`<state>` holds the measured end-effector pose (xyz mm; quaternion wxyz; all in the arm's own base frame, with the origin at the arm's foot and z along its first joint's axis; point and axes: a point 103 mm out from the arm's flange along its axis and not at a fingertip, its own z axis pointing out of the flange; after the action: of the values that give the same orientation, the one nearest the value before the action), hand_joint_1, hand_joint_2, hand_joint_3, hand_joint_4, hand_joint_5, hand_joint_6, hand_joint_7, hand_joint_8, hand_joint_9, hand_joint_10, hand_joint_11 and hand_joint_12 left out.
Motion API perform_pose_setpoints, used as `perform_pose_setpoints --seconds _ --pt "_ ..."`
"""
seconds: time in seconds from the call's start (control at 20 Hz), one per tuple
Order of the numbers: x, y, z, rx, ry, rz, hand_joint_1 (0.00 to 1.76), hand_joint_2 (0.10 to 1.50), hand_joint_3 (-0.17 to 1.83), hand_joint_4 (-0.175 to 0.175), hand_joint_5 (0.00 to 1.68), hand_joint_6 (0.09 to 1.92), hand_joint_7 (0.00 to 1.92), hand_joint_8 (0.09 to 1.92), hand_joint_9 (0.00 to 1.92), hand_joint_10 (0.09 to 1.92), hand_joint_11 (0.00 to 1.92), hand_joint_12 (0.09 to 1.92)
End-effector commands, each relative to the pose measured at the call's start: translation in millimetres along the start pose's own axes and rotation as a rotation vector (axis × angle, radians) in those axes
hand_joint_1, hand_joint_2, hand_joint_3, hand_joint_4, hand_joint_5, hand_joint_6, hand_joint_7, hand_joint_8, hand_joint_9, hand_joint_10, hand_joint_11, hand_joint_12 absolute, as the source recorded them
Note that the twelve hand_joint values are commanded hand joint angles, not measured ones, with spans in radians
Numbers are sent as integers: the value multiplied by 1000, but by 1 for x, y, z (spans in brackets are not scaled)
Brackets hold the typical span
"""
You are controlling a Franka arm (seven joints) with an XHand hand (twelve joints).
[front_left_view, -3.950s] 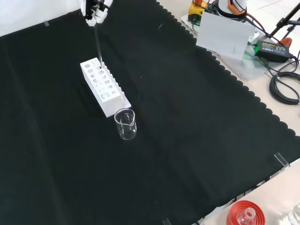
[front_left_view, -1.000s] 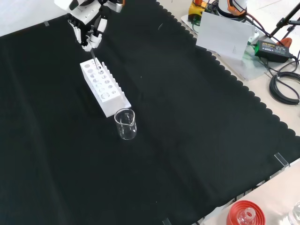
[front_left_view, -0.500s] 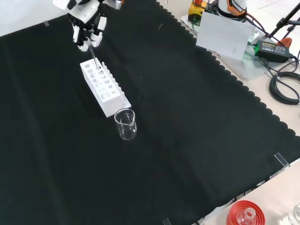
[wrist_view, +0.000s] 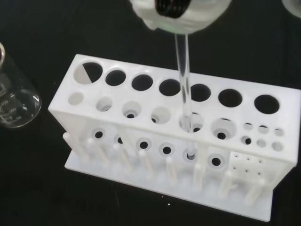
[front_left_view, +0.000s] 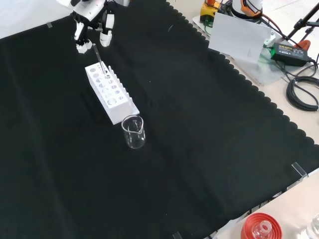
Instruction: Put the glass rod back on the white test tube rack.
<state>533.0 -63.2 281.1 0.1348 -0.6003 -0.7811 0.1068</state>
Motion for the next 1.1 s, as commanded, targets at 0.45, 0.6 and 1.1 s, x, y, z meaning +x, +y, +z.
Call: perform_pose_setpoints --seconds 0.45,0.6,1.1 --pt "-11 -39 -43 -55 23 60 1241 873 -175 -173 408 708 794 761 1920 266 1920 611" --pt "-8 -40 -47 -56 24 63 1240 875 -175 -174 424 710 793 762 1920 267 1920 611" --pt "7 -70 -77 -106 -2 42 1234 882 -175 -175 517 736 796 765 1920 269 1920 613"
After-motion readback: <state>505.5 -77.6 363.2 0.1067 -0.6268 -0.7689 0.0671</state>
